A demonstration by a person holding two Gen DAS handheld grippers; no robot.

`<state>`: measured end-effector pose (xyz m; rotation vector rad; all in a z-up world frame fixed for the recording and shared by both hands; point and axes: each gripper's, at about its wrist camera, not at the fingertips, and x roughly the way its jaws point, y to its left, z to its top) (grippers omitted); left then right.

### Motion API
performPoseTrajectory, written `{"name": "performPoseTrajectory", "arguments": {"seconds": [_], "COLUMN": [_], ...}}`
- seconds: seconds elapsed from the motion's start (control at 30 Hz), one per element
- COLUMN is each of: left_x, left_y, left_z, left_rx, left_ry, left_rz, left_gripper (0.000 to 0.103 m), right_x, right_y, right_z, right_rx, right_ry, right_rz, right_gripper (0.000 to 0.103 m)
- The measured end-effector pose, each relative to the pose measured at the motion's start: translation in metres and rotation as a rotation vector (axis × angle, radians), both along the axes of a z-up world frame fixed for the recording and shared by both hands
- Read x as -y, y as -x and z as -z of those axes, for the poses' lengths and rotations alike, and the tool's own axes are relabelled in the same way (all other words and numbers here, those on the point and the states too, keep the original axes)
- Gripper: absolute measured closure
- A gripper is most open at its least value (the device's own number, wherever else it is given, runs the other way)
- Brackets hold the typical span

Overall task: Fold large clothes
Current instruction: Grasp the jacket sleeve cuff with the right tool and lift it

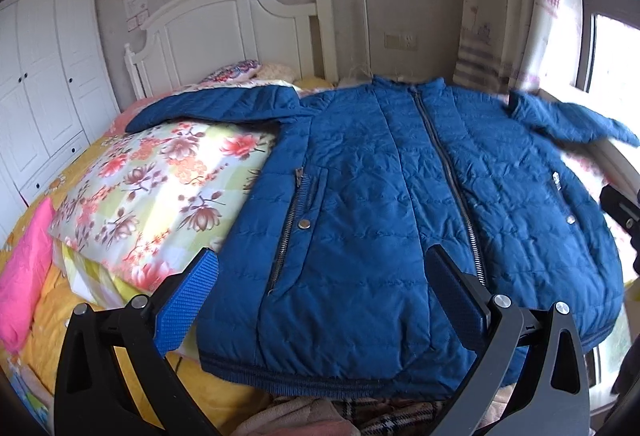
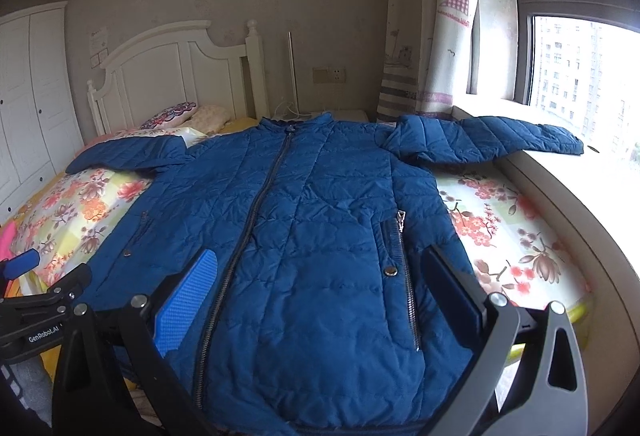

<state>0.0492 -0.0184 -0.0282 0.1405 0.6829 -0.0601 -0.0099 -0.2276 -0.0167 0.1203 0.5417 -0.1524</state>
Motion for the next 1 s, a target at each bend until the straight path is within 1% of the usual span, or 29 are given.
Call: {"name": "performPoseTrajectory", "arguments": {"seconds": [0.1, 0.13, 0.17, 0.2, 0.27, 0.3, 0.33, 0.37, 0.4, 0.47, 0.5, 0.57, 0.63, 0.7, 0.77, 0.8, 0.83, 0.87, 0.9, 0.93, 0.97, 1.0], "left_x": [0.012, 0.019, 0.024, 0.031, 0.044, 0.05, 0.054, 0.058, 0.06, 0.061, 0.061, 0.056, 0.053, 0.05, 0.056, 0.058, 0.059, 0.059, 0.059, 0.06, 0.059, 0.059], "left_y": [-0.034, -0.057, -0.071, -0.089, -0.138, -0.162, -0.178, -0.197, -0.215, -0.241, -0.252, -0.273, -0.283, -0.284, -0.282, -0.283, -0.283, -0.284, -0.285, -0.285, -0.285, -0.285], "left_z": [0.008, 0.012, 0.015, 0.019, 0.029, 0.034, 0.038, 0.042, 0.046, 0.055, 0.059, 0.069, 0.076, 0.081, 0.083, 0.084, 0.084, 0.084, 0.084, 0.084, 0.084, 0.084], "left_rx": [-0.05, -0.08, -0.099, -0.127, -0.196, -0.216, -0.222, -0.224, -0.227, -0.247, -0.261, -0.297, -0.301, -0.267, -0.262, -0.264, -0.268, -0.272, -0.275, -0.279, -0.283, -0.285], "left_ry": [-0.03, -0.056, -0.069, -0.079, -0.085, -0.088, -0.093, -0.098, -0.099, -0.077, -0.055, 0.024, 0.09, 0.11, 0.083, 0.07, 0.068, 0.069, 0.067, 0.064, 0.064, 0.062], "left_rz": [0.029, 0.048, 0.06, 0.076, 0.1, 0.093, 0.082, 0.07, 0.061, 0.051, 0.049, 0.069, 0.089, 0.092, 0.091, 0.09, 0.089, 0.088, 0.087, 0.087, 0.088, 0.089], "left_gripper": [0.004, 0.004, 0.004, 0.004, 0.004, 0.004, 0.004, 0.004, 0.004, 0.004, 0.004, 0.004, 0.004, 0.004, 0.004, 0.004, 0.004, 0.004, 0.004, 0.004, 0.004, 0.004], "right_x": [0.028, 0.04, 0.057, 0.072, 0.112, 0.129, 0.144, 0.169, 0.187, 0.222, 0.243, 0.275, 0.301, 0.321, 0.337, 0.342, 0.344, 0.349, 0.35, 0.351, 0.348, 0.342], "right_y": [-0.024, -0.033, -0.047, -0.058, -0.089, -0.104, -0.118, -0.141, -0.155, -0.183, -0.197, -0.216, -0.234, -0.249, -0.259, -0.263, -0.265, -0.268, -0.27, -0.27, -0.268, -0.27], "right_z": [0.006, 0.007, 0.008, 0.01, 0.014, 0.017, 0.02, 0.025, 0.028, 0.033, 0.038, 0.046, 0.057, 0.067, 0.074, 0.076, 0.076, 0.077, 0.077, 0.073, 0.067, 0.059], "right_rx": [-0.038, -0.042, -0.055, -0.069, -0.094, -0.11, -0.126, -0.147, -0.151, -0.15, -0.156, -0.161, -0.179, -0.19, -0.199, -0.198, -0.197, -0.198, -0.196, -0.162, -0.123, -0.073], "right_ry": [-0.015, -0.017, -0.026, -0.042, -0.081, -0.094, -0.107, -0.137, -0.153, -0.189, -0.226, -0.292, -0.329, -0.343, -0.357, -0.366, -0.369, -0.374, -0.382, -0.394, -0.393, -0.379], "right_rz": [0.054, 0.08, 0.114, 0.14, 0.221, 0.252, 0.275, 0.314, 0.34, 0.397, 0.43, 0.48, 0.526, 0.567, 0.606, 0.614, 0.62, 0.63, 0.634, 0.63, 0.619, 0.588], "right_gripper": [0.002, 0.002, 0.002, 0.002, 0.002, 0.002, 0.002, 0.002, 0.002, 0.002, 0.002, 0.002, 0.002, 0.003, 0.004, 0.01, 0.023, 0.033, 0.056, 0.083, 0.09, 0.092]}}
